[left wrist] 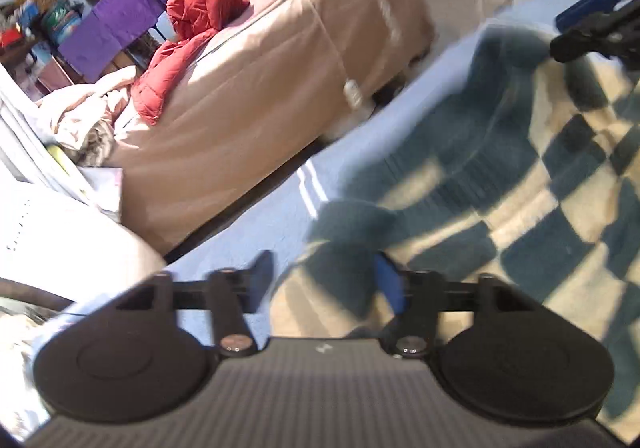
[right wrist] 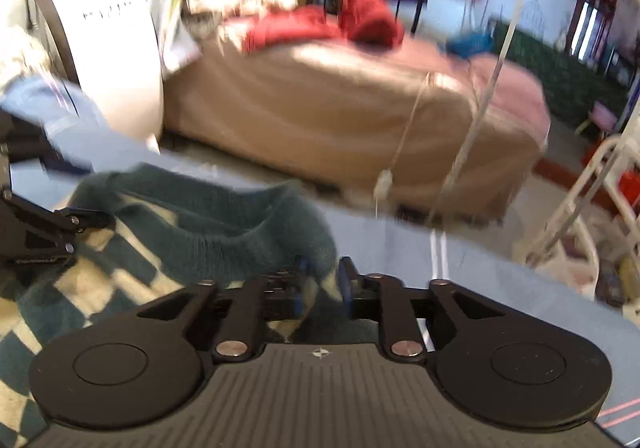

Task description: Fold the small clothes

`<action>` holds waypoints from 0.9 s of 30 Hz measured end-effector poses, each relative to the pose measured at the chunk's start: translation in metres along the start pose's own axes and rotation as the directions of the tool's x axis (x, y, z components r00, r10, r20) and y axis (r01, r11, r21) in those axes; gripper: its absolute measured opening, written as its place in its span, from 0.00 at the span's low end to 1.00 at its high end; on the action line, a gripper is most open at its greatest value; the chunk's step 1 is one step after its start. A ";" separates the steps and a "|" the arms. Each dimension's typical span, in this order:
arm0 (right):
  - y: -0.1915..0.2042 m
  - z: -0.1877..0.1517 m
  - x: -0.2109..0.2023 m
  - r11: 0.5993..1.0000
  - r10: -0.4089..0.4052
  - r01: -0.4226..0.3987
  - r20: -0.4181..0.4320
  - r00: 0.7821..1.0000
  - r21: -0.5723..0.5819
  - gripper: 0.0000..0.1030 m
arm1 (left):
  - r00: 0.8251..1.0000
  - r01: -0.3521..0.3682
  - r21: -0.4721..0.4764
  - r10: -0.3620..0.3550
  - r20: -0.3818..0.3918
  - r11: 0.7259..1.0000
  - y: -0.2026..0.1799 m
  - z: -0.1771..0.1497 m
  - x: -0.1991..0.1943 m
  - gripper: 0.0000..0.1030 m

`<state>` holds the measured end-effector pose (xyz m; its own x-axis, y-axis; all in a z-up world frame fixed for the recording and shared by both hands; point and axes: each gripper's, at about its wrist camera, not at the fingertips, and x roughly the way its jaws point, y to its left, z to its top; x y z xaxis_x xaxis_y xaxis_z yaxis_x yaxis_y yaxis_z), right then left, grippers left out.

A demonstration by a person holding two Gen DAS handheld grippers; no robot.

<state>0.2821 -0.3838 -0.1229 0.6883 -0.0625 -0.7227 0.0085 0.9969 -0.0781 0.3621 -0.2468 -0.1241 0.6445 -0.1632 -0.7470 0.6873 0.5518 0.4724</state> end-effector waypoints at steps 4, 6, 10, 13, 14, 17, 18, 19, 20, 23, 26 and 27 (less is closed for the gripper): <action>-0.011 -0.036 -0.035 0.998 -0.052 0.049 0.078 0.996 0.044 0.96 | 0.996 -0.094 0.027 0.094 0.007 0.995 -0.010 -0.026 -0.006 0.95; -0.021 -0.056 -0.060 0.994 -0.051 0.040 0.111 0.992 0.100 1.00 | 0.996 -0.080 -0.039 0.082 0.032 0.996 -0.004 -0.046 -0.027 0.98; -0.039 -0.107 -0.102 0.969 0.046 -0.063 0.076 0.996 0.239 1.00 | 0.991 0.111 -0.220 -0.091 0.102 0.969 0.019 -0.101 -0.087 1.00; -0.039 -0.150 -0.135 0.947 0.095 -0.088 -0.006 0.995 0.308 1.00 | 0.984 0.175 -0.250 -0.165 0.061 0.952 0.013 -0.150 -0.121 1.00; -0.037 -0.163 -0.147 0.939 0.114 -0.103 -0.014 0.993 0.329 1.00 | 0.984 0.178 -0.242 -0.176 0.033 0.954 0.006 -0.168 -0.132 1.00; -0.020 -0.198 -0.178 0.920 0.176 -0.141 -0.065 0.982 0.366 1.00 | 0.980 0.176 -0.224 -0.192 -0.053 0.959 -0.019 -0.225 -0.166 1.00; -0.012 -0.209 -0.189 0.916 0.188 -0.145 -0.080 0.979 0.375 1.00 | 0.976 0.180 -0.231 -0.203 -0.075 0.956 -0.026 -0.241 -0.176 1.00; -0.004 -0.217 -0.196 0.913 0.204 -0.155 -0.094 0.974 0.379 1.00 | 0.971 0.193 -0.250 -0.222 -0.092 0.949 -0.032 -0.254 -0.185 1.00; 0.004 -0.226 -0.203 0.908 0.217 -0.161 -0.105 0.971 0.387 1.00 | 0.963 0.210 -0.279 -0.247 -0.108 0.937 -0.038 -0.269 -0.191 1.00; 0.029 -0.246 -0.217 0.891 0.258 -0.181 -0.135 0.957 0.417 1.00 | 0.953 0.228 -0.355 -0.283 -0.111 0.907 -0.050 -0.299 -0.208 0.99; 0.051 -0.262 -0.215 0.904 0.247 -0.161 -0.177 0.953 0.397 1.00 | 0.920 0.305 -0.495 -0.385 -0.066 0.814 -0.059 -0.318 -0.211 0.66; 0.058 -0.267 -0.218 0.917 0.212 -0.135 -0.172 0.962 0.374 0.97 | 0.924 0.303 -0.524 -0.381 -0.043 0.796 -0.061 -0.321 -0.212 0.58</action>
<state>-0.0611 -0.3247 -0.1538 0.5389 0.1431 -0.8301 0.1862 0.9408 0.2831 0.0765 0.0164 -0.1447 0.3192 -0.3253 -0.8901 0.5673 0.8179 -0.0955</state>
